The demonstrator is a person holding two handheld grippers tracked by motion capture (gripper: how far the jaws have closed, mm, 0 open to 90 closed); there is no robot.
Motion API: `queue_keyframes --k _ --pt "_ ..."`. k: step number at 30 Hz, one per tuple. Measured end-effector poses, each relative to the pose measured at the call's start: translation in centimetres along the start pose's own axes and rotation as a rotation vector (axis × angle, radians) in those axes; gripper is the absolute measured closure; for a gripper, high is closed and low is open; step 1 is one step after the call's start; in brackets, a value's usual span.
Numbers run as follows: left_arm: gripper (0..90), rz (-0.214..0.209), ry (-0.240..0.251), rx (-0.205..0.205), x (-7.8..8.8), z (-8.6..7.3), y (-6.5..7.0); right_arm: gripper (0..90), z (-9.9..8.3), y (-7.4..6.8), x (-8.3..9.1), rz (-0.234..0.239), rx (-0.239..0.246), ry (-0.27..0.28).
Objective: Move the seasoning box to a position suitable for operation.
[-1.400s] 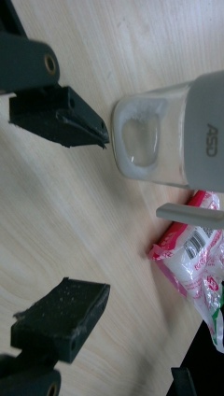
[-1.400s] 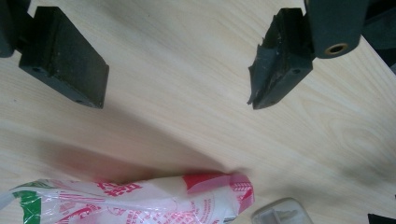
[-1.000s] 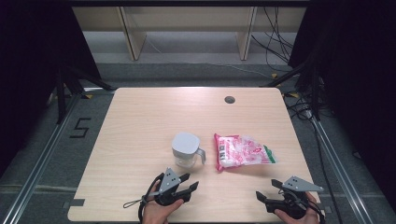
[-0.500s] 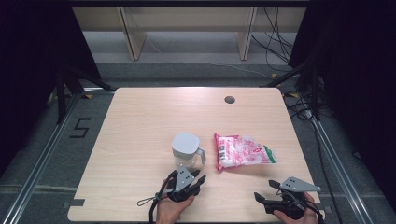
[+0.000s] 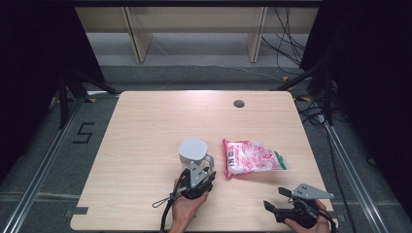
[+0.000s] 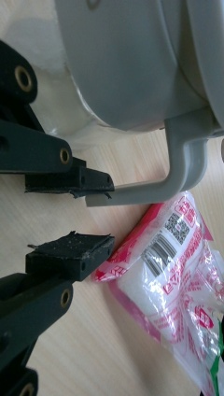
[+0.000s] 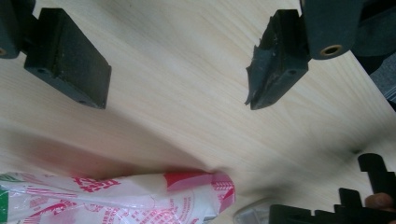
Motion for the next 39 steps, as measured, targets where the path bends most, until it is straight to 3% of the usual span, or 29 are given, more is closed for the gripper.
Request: queue_keyframes --k 2,3,4,5,6,7,8,10,11,12,13,15,16,17,18,22,23,24,26,28,30,32,33,34,35,36,39 --pt "67.4 0.012 0.000 -0.015 -0.5 0.0 -0.2 22.1 0.0 0.0 0.0 0.002 0.010 -0.002" --pt "66.6 0.018 0.001 0.020 -0.9 -0.1 -0.1 22.1 -0.2 -0.5 0.1 0.016 -0.039 -0.023" --pt "66.3 0.017 0.018 -0.025 -1.4 0.1 -0.4 22.1 -0.2 -0.3 0.0 0.013 -0.030 -0.020" --pt "66.7 0.017 0.018 -0.025 -1.4 0.1 -0.4 22.1 -0.2 -0.4 -0.1 0.012 -0.045 -0.024" --pt "67.8 0.027 0.026 -0.050 -1.5 0.3 -0.3 22.1 -0.1 -0.1 -0.1 0.018 -0.001 -0.007" --pt "67.8 0.044 -0.005 -0.071 -1.4 0.1 -0.4 22.1 -0.1 -0.1 -0.1 0.018 -0.001 -0.007" --pt "68.4 0.045 -0.001 -0.061 -1.6 0.1 -0.4 22.1 -0.3 -0.3 -0.1 0.017 -0.043 -0.023" --pt "72.0 0.041 0.014 -0.041 -2.0 0.2 -0.6 22.0 -0.1 0.0 -0.1 0.015 -0.009 -0.009" --pt "74.1 0.048 0.006 -0.074 -2.0 0.3 -1.0 22.1 -0.1 0.0 -0.1 0.019 -0.015 -0.002" --pt "75.3 0.039 0.007 -0.070 -2.1 0.3 -0.9 22.0 -0.1 0.0 -0.1 0.017 -0.013 -0.002" --pt "76.0 0.046 0.000 -0.107 -2.0 0.3 -1.0 22.2 -0.2 -0.4 0.0 0.026 -0.058 -0.017" --pt "76.3 0.032 0.004 -0.052 -2.0 0.1 -0.6 22.3 -0.2 -0.3 -0.1 0.020 -0.055 -0.013" --pt "76.8 0.029 -0.008 -0.052 -1.7 0.1 -0.8 22.3 -0.2 -0.1 -0.1 0.016 -0.046 -0.011" --pt "77.6 0.011 0.010 -0.035 -1.7 0.1 -0.8 22.3 -0.3 -0.2 -0.1 0.009 -0.070 -0.024" --pt "78.9 0.017 -0.004 -0.058 -1.4 0.0 -1.1 22.3 -0.3 -0.1 -0.1 0.009 -0.068 -0.020" --pt "79.9 -0.020 -0.005 -0.040 -0.3 -0.6 -1.4 22.3 -0.4 -0.3 0.0 0.022 -0.074 -0.025" --pt "80.7 -0.033 -0.004 -0.026 0.0 -0.8 -1.6 22.3 -0.3 0.0 -0.1 0.021 -0.042 -0.014" --pt "81.0 -0.042 -0.002 -0.027 0.4 -0.9 -1.8 22.3 -0.3 0.0 -0.1 0.021 -0.043 -0.015" --pt "81.1 -0.050 -0.011 -0.047 1.1 -1.3 -2.3 22.3 -0.3 0.0 -0.1 0.021 -0.043 -0.015" --pt "81.5 -0.066 -0.005 -0.041 1.8 -1.6 -2.7 22.3 -0.3 0.0 -0.1 0.021 -0.044 -0.015" --pt "81.8 -0.072 -0.016 -0.069 2.5 -1.9 -3.3 22.2 -0.4 -0.1 -0.2 0.018 -0.054 -0.026" --pt "81.5 -0.063 -0.024 -0.110 3.1 -2.1 -3.9 22.1 -0.5 -0.3 -0.2 0.024 -0.063 -0.039" --pt "81.4 -0.062 -0.028 -0.109 3.5 -2.3 -4.1 22.0 -0.4 0.1 -0.3 0.008 -0.021 -0.029" --pt "81.8 -0.058 -0.029 -0.115 3.8 -2.3 -4.5 22.1 -0.3 0.0 -0.5 0.007 -0.026 -0.023" --pt "81.8 -0.055 -0.032 -0.144 4.1 -2.4 -5.0 22.1 -0.4 -0.4 -0.3 0.022 -0.066 -0.035" --pt "81.5 -0.049 -0.030 -0.125 4.4 -2.6 -5.3 22.0 -0.4 -0.1 -0.5 0.017 -0.031 -0.026" --pt "82.0 -0.029 -0.021 -0.102 5.0 -2.8 -6.2 21.9 -0.4 -0.1 -0.5 0.011 -0.041 -0.032"
Point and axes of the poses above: each handheld gripper's, and its own axes: x roughly backward along the jaws, z roughly out of its top, y roughly to its right, the point moved 9 cm from there along -x, roughly forward along the jaws
